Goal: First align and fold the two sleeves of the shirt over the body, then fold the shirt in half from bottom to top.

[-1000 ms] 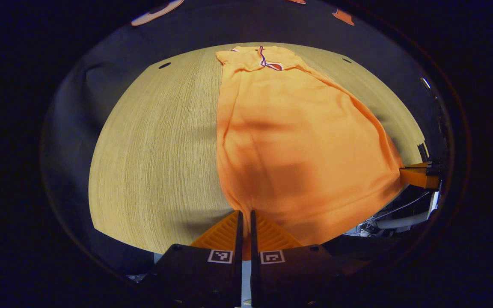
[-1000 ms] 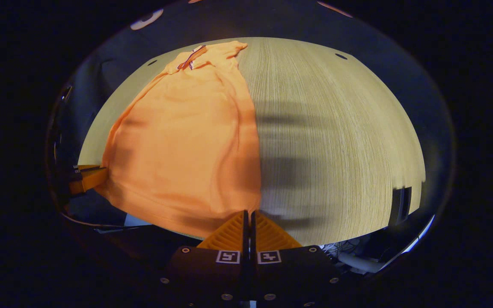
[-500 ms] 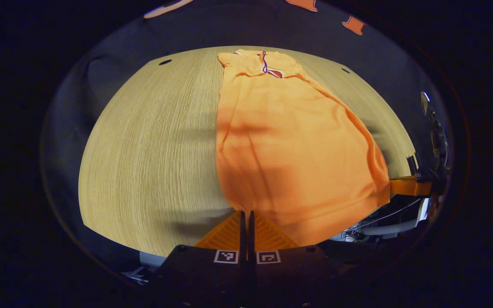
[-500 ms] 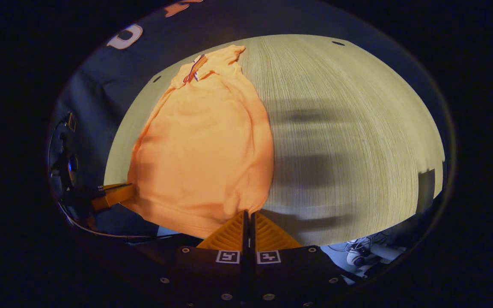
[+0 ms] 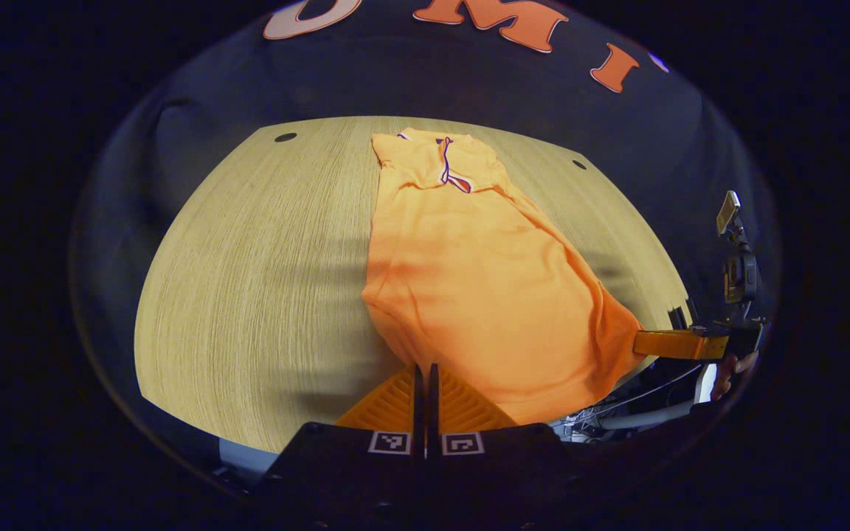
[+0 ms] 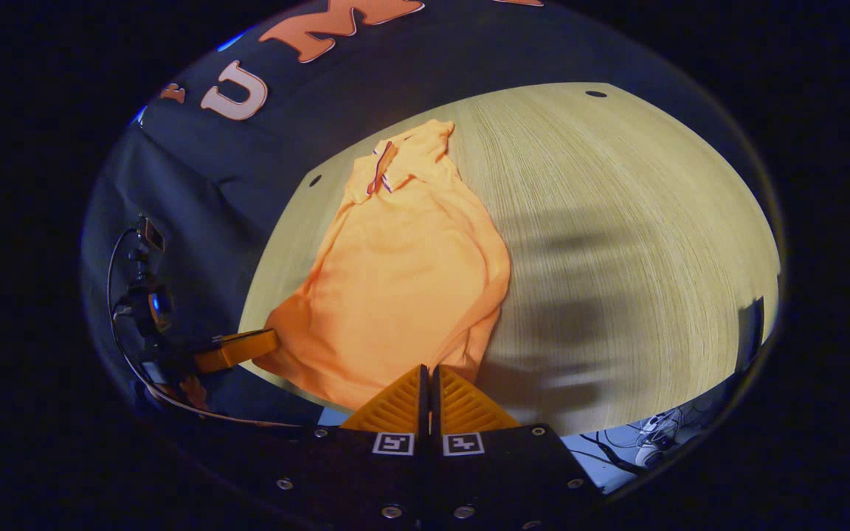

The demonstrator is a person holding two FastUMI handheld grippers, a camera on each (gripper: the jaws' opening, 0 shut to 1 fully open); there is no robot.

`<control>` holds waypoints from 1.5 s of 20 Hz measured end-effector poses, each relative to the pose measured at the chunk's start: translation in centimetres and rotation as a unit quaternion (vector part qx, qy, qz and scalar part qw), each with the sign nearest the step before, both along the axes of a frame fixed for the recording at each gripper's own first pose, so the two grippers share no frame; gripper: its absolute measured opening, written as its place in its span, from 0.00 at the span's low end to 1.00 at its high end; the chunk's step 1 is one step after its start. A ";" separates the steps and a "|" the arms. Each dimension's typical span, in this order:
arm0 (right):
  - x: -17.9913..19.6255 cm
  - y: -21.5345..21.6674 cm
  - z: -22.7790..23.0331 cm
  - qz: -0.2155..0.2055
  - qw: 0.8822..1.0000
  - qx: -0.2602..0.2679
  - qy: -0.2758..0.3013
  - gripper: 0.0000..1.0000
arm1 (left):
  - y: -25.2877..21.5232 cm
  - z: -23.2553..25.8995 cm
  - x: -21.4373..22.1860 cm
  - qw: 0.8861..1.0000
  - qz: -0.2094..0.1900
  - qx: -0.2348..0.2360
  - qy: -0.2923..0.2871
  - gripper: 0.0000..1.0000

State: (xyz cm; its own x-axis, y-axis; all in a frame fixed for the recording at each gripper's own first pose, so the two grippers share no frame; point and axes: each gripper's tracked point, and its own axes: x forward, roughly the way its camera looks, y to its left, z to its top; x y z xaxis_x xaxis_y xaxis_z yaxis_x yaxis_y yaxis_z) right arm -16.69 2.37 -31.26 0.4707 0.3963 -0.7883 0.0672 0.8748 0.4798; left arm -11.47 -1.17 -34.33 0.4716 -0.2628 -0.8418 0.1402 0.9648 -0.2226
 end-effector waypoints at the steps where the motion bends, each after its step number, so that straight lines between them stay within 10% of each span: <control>1: 0.2 0.1 0.4 0.003 1.000 0.005 -0.003 0.00 | -0.2 0.5 0.5 1.000 0.000 -0.003 -0.005 0.01; 30: 26.9 -5.6 9.4 -0.062 0.990 0.005 -0.124 0.00 | 0.9 7.6 27.8 0.994 -0.011 -0.022 -0.106 0.01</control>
State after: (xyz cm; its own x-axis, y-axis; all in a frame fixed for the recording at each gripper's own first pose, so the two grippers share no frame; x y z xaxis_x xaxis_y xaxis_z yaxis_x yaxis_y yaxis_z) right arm 10.17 -3.27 -21.87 0.6946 0.3309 -0.6388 0.0520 0.8626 0.5033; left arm 16.38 -0.26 -26.73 0.6307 -0.3092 -0.7118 0.2097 0.9510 -0.2273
